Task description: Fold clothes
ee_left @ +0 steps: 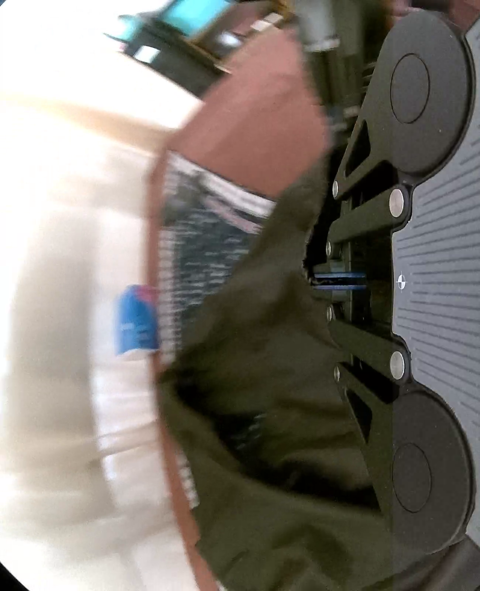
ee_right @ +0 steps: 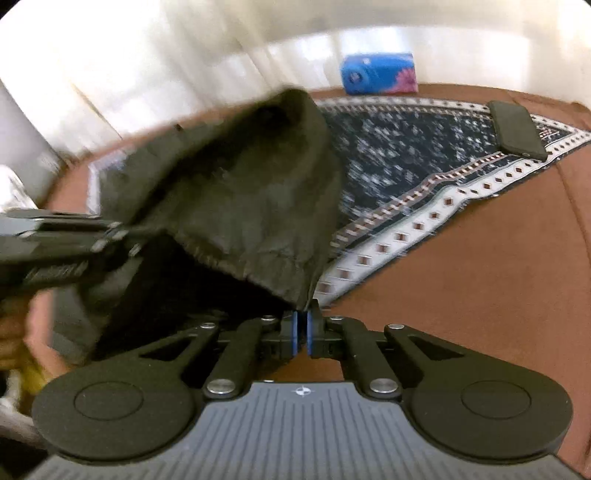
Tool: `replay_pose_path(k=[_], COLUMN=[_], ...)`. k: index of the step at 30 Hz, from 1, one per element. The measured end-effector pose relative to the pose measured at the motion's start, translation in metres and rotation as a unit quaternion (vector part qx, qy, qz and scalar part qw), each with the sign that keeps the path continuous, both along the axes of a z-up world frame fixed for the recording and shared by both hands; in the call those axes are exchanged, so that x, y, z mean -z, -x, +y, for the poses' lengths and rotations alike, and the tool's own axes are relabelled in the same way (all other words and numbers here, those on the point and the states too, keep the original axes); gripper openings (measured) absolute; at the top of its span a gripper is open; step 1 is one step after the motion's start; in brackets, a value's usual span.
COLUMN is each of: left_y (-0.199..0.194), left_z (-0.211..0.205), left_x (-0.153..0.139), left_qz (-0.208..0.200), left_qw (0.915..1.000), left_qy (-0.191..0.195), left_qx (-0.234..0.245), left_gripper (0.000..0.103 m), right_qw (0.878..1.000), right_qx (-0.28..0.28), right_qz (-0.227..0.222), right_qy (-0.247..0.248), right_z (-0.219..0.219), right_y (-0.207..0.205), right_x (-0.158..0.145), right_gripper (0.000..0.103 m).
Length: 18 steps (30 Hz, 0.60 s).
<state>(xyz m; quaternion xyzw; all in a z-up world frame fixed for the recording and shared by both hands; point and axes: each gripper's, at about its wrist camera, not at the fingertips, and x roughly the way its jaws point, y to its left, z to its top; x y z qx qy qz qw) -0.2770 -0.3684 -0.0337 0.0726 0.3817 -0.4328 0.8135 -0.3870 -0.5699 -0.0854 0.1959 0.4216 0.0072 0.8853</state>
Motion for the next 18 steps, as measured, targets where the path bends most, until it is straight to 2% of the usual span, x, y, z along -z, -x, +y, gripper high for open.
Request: replay_pose_path(k=[3,6,9,11,12,13,15,17,18], left_y=[0.001,0.008,0.015,0.023,0.028,0.031,0.035,0.039,0.042], left_z=[0.026,0.051,0.056,0.042,0.034,0.028,0.023,0.018,0.016], left_x=[-0.036,-0.061,-0.059,-0.032,-0.016,-0.001,0.027,0.055,0.070], left_qz=[-0.002,0.008,0.053,0.085,0.099,0.112,0.136,0.159,0.170], left_qw=[0.9985,0.9945,0.9886,0.9855,0.9830,0.9808,0.9764,0.9695,0.9652], left_qy=[0.054,0.098,0.118,0.089,0.071,0.052,0.010,-0.031,-0.051], left_qx=[0.009,0.034,0.077,0.117,0.137,0.151,0.168,0.184,0.192], left_gripper=[0.000,0.000,0.000,0.000,0.002,0.004,0.026,0.026,0.028], right_qw=[0.997,0.983,0.954,0.936,0.934,0.937,0.945,0.945,0.946], right_qx=[0.009,0.016,0.042,0.093,0.121,0.144,0.177,0.201,0.205], right_qz=[-0.018,-0.044,-0.065,-0.052,-0.033,-0.006,0.066,0.129,0.141], right_qy=[-0.077,-0.179,-0.289,-0.335,-0.335,-0.317,-0.269,-0.223,-0.206], right_z=[0.020,0.045,0.063,0.071,0.075,0.079,0.084,0.087,0.087], right_y=[0.016,0.031,0.050,0.069,0.077,0.084,0.093,0.099,0.102], right_x=[-0.029,-0.042,-0.041,-0.020,-0.007,0.008,0.038,0.061,0.061], right_gripper=[0.005,0.005,0.005,0.005,0.005,0.006,0.010,0.010,0.010])
